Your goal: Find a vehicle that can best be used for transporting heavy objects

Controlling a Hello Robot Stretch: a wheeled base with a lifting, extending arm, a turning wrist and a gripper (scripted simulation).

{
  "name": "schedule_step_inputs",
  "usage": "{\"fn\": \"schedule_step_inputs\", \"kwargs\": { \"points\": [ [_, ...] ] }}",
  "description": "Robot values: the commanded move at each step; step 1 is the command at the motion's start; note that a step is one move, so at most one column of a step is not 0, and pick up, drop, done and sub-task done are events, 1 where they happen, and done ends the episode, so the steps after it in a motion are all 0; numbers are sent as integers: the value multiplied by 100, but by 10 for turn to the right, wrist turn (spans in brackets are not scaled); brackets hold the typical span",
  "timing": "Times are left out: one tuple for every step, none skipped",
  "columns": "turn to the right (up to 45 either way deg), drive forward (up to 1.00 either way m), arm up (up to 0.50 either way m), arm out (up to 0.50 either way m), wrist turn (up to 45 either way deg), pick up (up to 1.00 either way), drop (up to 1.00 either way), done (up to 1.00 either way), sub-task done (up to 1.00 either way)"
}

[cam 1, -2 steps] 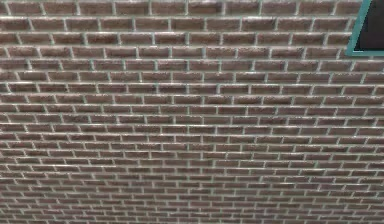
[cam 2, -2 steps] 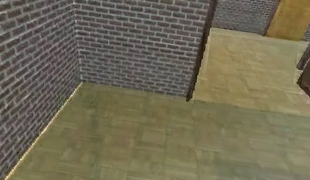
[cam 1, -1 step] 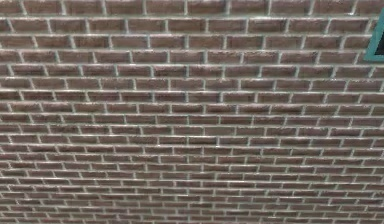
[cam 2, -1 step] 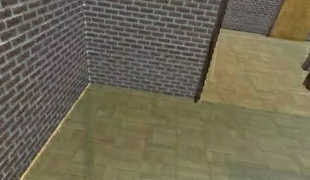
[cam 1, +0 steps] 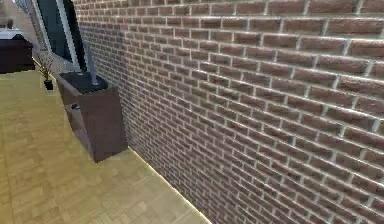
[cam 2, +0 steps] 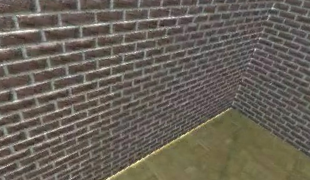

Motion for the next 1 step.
{"fn": "schedule_step_inputs", "kwargs": {
  "points": [
    [-390, 0, 0, 0, 0, 0, 0, 0, 0]
  ]
}}
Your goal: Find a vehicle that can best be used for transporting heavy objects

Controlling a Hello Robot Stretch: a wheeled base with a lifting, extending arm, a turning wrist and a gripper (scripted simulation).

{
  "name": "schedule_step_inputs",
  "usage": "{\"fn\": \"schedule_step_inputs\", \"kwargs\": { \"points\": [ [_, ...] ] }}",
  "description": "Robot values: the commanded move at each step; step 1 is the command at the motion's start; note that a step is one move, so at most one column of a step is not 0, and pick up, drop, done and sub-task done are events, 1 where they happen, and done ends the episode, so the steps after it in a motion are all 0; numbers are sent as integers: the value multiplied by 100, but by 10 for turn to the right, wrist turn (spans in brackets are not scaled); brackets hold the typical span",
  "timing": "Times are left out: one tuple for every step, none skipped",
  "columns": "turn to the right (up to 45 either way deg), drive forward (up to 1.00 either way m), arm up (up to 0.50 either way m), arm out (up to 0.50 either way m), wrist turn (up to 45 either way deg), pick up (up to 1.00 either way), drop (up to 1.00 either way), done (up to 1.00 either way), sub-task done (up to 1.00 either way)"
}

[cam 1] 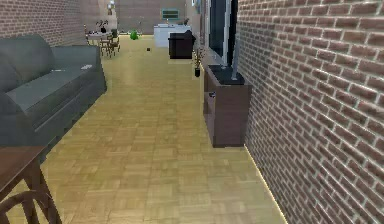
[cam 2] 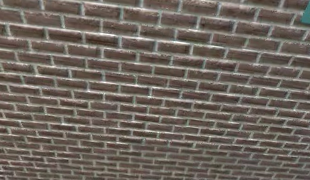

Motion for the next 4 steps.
{"fn": "schedule_step_inputs", "kwargs": {
  "points": [
    [0, 85, 0, 0, 0, 0, 0, 0, 0],
    [-210, 0, 0, 0, 0, 0, 0, 0, 0],
    [0, 100, 0, 0, 0, 0, 0, 0, 0],
    [0, 100, 0, 0, 0, 0, 0, 0, 0]
  ]
}}
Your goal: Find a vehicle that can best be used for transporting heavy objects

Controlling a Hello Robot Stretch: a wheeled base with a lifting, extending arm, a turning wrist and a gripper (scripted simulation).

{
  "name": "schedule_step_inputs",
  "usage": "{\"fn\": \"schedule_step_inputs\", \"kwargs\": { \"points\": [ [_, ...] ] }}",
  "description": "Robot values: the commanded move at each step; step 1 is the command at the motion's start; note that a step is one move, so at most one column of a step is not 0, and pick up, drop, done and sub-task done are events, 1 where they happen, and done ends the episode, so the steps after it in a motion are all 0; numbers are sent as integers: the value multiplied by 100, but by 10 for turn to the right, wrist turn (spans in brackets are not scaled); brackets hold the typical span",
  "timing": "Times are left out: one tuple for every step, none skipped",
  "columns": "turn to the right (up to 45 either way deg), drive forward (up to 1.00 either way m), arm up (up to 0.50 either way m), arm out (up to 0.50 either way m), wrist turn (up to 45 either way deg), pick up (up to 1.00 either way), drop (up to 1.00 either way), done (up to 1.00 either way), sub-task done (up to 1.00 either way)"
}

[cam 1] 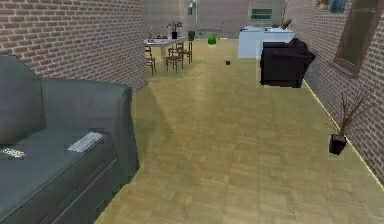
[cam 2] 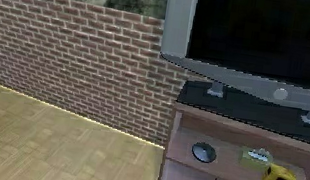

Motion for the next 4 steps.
{"fn": "schedule_step_inputs", "kwargs": {
  "points": [
    [0, 100, 0, 0, 0, 0, 0, 0, 0],
    [-60, 0, 0, 0, 0, 0, 0, 0, 0],
    [0, 60, 0, 0, 0, 0, 0, 0, 0],
    [-60, 0, 0, 0, 0, 0, 0, 0, 0]
  ]
}}
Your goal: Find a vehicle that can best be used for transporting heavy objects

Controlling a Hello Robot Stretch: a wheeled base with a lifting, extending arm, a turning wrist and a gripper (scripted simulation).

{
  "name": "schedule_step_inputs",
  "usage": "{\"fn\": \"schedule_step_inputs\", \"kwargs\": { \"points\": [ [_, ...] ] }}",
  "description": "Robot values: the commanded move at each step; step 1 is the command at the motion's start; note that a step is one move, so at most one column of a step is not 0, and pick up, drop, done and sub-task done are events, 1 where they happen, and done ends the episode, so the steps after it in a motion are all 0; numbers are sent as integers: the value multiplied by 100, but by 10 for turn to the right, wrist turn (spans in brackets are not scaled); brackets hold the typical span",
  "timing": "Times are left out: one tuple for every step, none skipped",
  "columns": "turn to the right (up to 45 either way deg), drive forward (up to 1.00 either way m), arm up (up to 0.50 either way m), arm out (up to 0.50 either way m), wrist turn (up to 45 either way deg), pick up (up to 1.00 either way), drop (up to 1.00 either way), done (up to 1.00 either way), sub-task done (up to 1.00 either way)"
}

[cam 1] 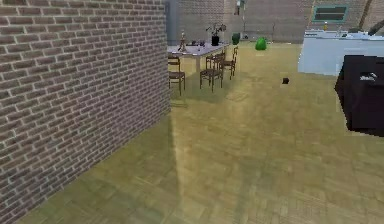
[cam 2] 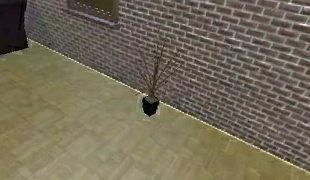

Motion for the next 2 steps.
{"fn": "schedule_step_inputs", "kwargs": {
  "points": [
    [0, 100, 0, 0, 0, 0, 0, 0, 0],
    [-30, 0, 0, 0, 0, 0, 0, 0, 0]
  ]
}}
